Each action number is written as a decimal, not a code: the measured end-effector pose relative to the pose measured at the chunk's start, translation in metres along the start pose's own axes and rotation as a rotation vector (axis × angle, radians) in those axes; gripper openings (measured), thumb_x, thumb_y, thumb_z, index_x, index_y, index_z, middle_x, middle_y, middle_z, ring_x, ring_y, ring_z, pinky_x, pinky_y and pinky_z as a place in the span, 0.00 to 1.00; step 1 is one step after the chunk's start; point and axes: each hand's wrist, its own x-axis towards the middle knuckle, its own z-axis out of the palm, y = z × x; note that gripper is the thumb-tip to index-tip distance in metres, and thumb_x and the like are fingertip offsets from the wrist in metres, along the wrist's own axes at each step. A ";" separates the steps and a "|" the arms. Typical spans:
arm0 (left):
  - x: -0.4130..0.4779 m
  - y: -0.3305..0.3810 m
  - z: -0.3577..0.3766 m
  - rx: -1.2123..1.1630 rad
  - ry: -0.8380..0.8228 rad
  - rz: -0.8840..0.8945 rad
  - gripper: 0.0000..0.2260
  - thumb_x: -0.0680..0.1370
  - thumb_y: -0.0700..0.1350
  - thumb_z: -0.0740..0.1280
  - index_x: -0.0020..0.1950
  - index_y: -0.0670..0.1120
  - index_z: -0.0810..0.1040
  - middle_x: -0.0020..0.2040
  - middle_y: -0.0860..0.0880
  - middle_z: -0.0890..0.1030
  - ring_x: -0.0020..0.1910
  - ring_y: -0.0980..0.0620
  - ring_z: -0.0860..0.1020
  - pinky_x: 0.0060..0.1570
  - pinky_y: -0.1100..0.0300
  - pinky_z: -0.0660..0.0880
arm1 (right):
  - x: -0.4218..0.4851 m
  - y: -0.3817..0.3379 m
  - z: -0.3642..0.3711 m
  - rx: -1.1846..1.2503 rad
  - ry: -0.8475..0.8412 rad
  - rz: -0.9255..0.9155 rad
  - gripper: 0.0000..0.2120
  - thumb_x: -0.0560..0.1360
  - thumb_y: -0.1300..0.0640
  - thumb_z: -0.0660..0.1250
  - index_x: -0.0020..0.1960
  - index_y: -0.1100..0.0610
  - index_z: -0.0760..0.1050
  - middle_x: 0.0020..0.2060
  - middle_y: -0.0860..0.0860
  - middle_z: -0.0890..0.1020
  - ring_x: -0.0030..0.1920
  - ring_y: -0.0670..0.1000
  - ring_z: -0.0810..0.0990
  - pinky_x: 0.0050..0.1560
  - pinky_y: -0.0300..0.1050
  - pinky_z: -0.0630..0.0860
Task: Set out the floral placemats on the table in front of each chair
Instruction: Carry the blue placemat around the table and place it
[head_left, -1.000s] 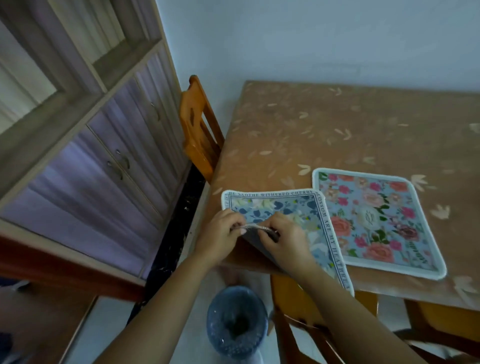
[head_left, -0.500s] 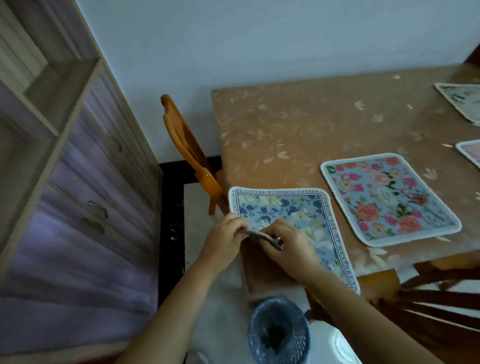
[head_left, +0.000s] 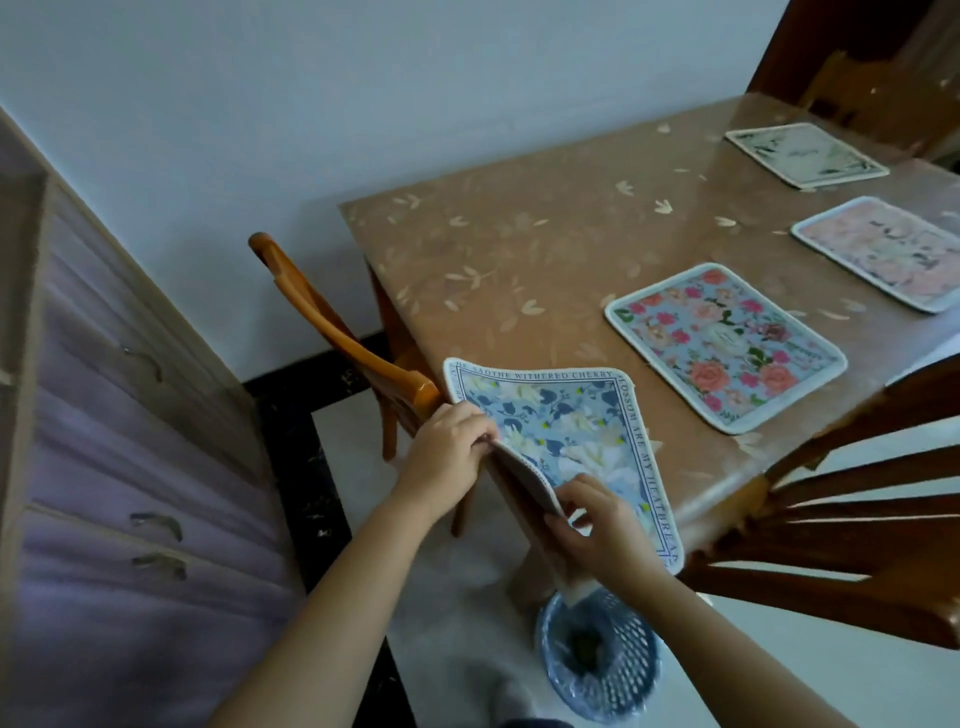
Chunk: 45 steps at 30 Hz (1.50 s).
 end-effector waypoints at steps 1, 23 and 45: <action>0.006 -0.001 -0.002 0.005 0.000 0.026 0.04 0.69 0.32 0.70 0.40 0.39 0.79 0.44 0.42 0.81 0.45 0.41 0.75 0.47 0.55 0.70 | 0.002 -0.002 0.002 0.002 0.026 0.007 0.09 0.68 0.68 0.70 0.39 0.55 0.76 0.35 0.47 0.73 0.34 0.41 0.73 0.39 0.28 0.72; 0.245 -0.119 -0.008 0.039 -0.191 0.178 0.07 0.72 0.28 0.62 0.43 0.38 0.77 0.44 0.38 0.78 0.47 0.40 0.76 0.49 0.53 0.69 | 0.227 -0.010 0.041 0.258 0.284 0.147 0.05 0.70 0.65 0.69 0.41 0.57 0.76 0.37 0.48 0.73 0.36 0.39 0.73 0.40 0.26 0.70; 0.383 -0.263 0.015 -0.164 -0.630 0.413 0.08 0.73 0.30 0.62 0.43 0.42 0.75 0.46 0.45 0.78 0.46 0.46 0.75 0.48 0.51 0.73 | 0.373 -0.026 0.113 0.067 0.347 0.527 0.10 0.70 0.58 0.70 0.50 0.58 0.76 0.48 0.54 0.77 0.45 0.51 0.77 0.48 0.44 0.76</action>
